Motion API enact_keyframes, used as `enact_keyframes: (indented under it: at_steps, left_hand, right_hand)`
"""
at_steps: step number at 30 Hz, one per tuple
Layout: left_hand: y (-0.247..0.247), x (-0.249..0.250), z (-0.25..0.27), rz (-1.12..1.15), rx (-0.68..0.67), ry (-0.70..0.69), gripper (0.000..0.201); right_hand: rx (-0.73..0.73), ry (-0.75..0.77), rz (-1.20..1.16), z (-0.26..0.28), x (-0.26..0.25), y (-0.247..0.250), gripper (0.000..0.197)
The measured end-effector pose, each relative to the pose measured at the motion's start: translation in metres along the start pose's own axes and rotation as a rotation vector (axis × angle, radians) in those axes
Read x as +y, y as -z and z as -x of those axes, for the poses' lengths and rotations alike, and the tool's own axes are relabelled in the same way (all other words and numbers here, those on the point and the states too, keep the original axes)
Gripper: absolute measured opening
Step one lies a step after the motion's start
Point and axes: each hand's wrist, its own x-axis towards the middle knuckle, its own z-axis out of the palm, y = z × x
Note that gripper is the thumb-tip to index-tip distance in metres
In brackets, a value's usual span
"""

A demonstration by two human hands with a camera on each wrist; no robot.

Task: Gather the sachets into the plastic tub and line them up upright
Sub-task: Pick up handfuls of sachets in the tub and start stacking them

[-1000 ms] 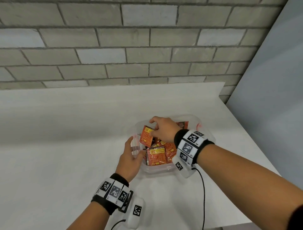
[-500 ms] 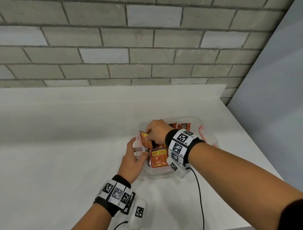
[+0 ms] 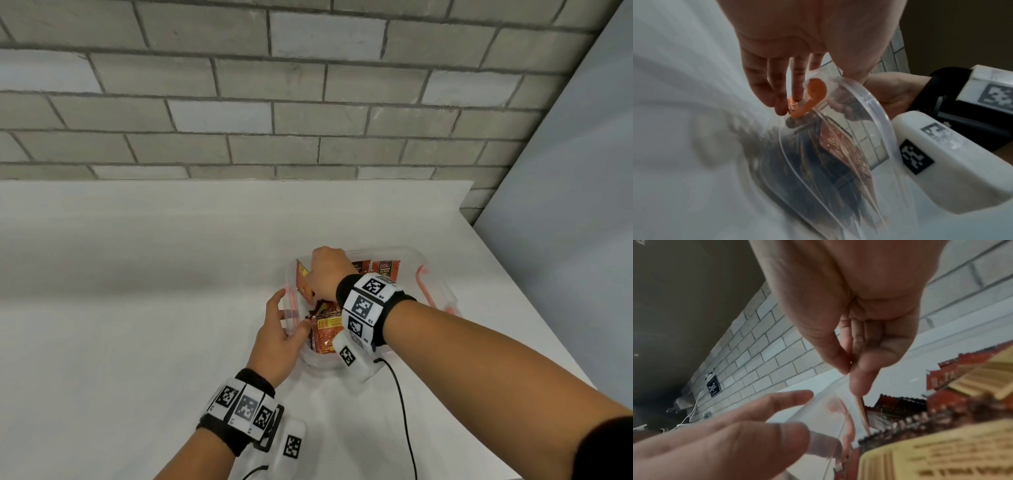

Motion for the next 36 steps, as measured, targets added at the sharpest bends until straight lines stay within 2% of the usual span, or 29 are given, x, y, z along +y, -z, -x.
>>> enact_keyframes:
  at_steps: [3, 5, 7, 10, 14, 17, 20, 22, 25, 28, 31, 36]
  left_hand:
    - [0.001, 0.001, 0.001, -0.003, -0.002, 0.005, 0.061]
    - [0.002, 0.001, 0.001, -0.008, -0.006, 0.014, 0.060]
    - [0.003, 0.004, 0.002, -0.013, -0.014, 0.017, 0.060]
    - [0.005, 0.007, 0.000, 0.011, 0.016, 0.031, 0.063]
    - [0.008, 0.011, -0.009, 0.008, 0.024, 0.095, 0.077]
    - [0.008, 0.012, -0.012, -0.009, -0.023, 0.132, 0.075]
    - [0.006, 0.012, -0.014, -0.013, -0.041, 0.139, 0.074]
    - [0.007, 0.010, -0.014, 0.008, -0.036, 0.151, 0.075]
    - [0.007, 0.009, -0.014, 0.038, -0.026, 0.170, 0.076]
    - [0.007, 0.010, -0.012, 0.067, -0.030, 0.198, 0.075]
    - [0.006, 0.013, -0.011, 0.074, -0.040, 0.205, 0.074]
    - [0.007, 0.013, -0.012, 0.079, -0.044, 0.212, 0.077]
  right_hand:
    - [-0.150, -0.026, 0.109, 0.000, -0.004, -0.003, 0.034]
    - [-0.208, -0.019, 0.095, 0.003, -0.003, 0.000, 0.038]
    - [-0.198, -0.009, -0.014, 0.010, 0.001, 0.013, 0.042]
    - [-0.105, -0.031, -0.229, 0.025, 0.019, 0.042, 0.046]
    - [-0.038, -0.249, -0.440, 0.043, 0.062, 0.063, 0.060]
    - [-0.122, -0.474, -0.580, 0.049, 0.095, 0.053, 0.073]
    - [-0.223, -0.564, -0.684, 0.054, 0.109, 0.037, 0.079]
    - [-0.271, -0.544, -0.693, 0.058, 0.108, 0.025, 0.076]
    - [-0.301, -0.435, -0.779, 0.056, 0.099, 0.007, 0.065]
    - [-0.256, -0.373, -0.822, 0.049, 0.093, -0.008, 0.051]
    - [-0.209, -0.318, -0.683, 0.050, 0.076, -0.014, 0.053]
    - [-0.227, -0.262, -0.596, 0.052, 0.065, -0.016, 0.053]
